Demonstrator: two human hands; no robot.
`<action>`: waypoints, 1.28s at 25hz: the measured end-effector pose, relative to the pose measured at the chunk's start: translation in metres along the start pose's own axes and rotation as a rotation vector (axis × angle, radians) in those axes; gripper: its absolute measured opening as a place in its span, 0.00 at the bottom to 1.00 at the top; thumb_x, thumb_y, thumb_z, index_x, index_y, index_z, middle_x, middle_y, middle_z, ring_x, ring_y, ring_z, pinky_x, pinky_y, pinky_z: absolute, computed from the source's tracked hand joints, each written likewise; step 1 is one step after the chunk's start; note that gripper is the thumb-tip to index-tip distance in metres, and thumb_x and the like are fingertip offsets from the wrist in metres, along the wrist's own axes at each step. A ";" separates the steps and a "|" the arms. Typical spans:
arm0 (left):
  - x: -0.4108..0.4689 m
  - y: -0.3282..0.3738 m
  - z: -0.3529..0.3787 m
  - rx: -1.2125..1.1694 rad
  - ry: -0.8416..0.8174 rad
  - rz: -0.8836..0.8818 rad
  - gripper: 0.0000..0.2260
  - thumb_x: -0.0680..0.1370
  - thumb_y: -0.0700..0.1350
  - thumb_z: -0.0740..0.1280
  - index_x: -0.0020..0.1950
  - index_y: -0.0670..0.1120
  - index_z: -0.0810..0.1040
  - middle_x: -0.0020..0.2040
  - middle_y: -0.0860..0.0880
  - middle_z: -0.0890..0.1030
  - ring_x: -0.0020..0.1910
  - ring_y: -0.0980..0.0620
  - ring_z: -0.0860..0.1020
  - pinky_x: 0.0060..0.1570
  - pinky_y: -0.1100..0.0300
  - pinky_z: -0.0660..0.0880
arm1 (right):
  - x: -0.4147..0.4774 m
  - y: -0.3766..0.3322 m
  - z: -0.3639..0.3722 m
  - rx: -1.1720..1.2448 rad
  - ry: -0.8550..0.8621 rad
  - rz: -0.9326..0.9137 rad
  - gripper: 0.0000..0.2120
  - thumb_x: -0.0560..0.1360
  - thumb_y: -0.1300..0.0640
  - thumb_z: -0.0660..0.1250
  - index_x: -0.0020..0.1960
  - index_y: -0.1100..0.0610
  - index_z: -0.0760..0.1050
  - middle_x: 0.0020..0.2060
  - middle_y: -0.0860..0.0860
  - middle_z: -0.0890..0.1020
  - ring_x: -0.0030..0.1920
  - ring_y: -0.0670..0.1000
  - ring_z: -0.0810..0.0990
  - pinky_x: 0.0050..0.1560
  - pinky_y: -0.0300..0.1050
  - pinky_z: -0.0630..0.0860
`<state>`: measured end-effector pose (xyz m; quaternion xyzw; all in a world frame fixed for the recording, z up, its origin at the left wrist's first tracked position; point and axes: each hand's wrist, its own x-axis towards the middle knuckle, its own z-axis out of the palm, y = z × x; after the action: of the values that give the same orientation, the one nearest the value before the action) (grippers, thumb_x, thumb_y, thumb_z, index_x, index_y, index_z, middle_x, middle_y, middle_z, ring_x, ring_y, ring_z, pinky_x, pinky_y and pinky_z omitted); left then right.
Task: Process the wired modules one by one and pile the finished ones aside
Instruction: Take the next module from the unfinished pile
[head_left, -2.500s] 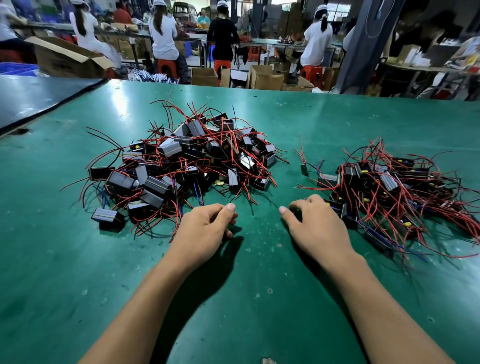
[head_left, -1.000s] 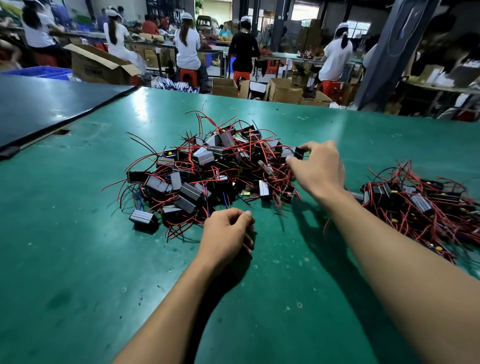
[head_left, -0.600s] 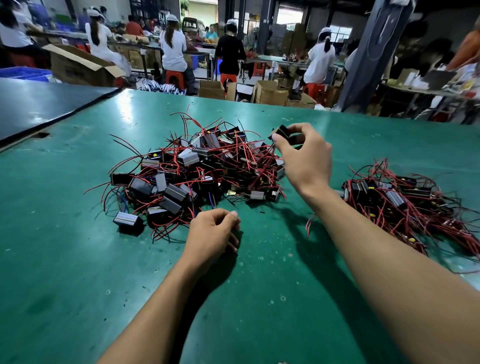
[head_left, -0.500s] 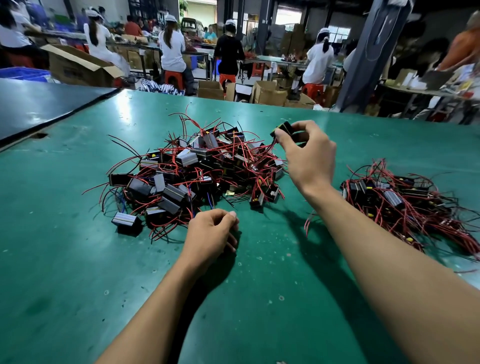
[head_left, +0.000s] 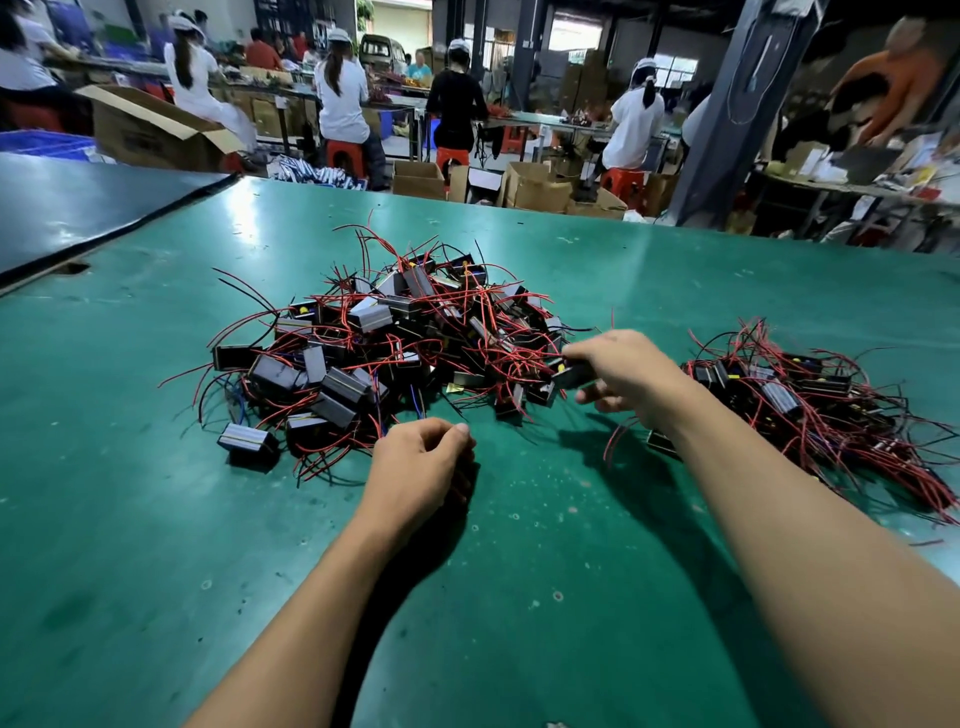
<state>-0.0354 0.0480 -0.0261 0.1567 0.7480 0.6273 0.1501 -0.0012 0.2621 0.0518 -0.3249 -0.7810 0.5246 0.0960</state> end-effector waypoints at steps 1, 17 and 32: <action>0.001 0.000 0.000 0.034 0.008 0.011 0.11 0.81 0.45 0.65 0.43 0.42 0.83 0.37 0.40 0.84 0.27 0.52 0.78 0.29 0.64 0.75 | -0.004 0.004 -0.001 0.043 -0.062 0.062 0.05 0.78 0.56 0.67 0.48 0.57 0.76 0.35 0.54 0.84 0.23 0.47 0.76 0.26 0.36 0.66; 0.002 0.010 0.003 -0.281 -0.217 -0.131 0.07 0.79 0.40 0.67 0.55 0.40 0.80 0.35 0.49 0.81 0.32 0.53 0.79 0.38 0.58 0.80 | -0.052 0.048 0.035 -0.231 -0.308 -0.340 0.04 0.79 0.57 0.69 0.48 0.50 0.82 0.36 0.44 0.84 0.31 0.38 0.77 0.34 0.32 0.71; 0.001 0.012 -0.004 -0.435 -0.078 -0.134 0.01 0.78 0.34 0.67 0.48 0.38 0.78 0.38 0.41 0.82 0.40 0.44 0.81 0.39 0.54 0.79 | 0.035 0.037 0.026 0.257 0.102 -0.095 0.19 0.78 0.62 0.69 0.68 0.60 0.75 0.50 0.53 0.83 0.49 0.54 0.82 0.47 0.49 0.79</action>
<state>-0.0374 0.0471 -0.0140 0.0949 0.5974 0.7559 0.2504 -0.0262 0.2721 0.0013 -0.2989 -0.7161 0.5978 0.2013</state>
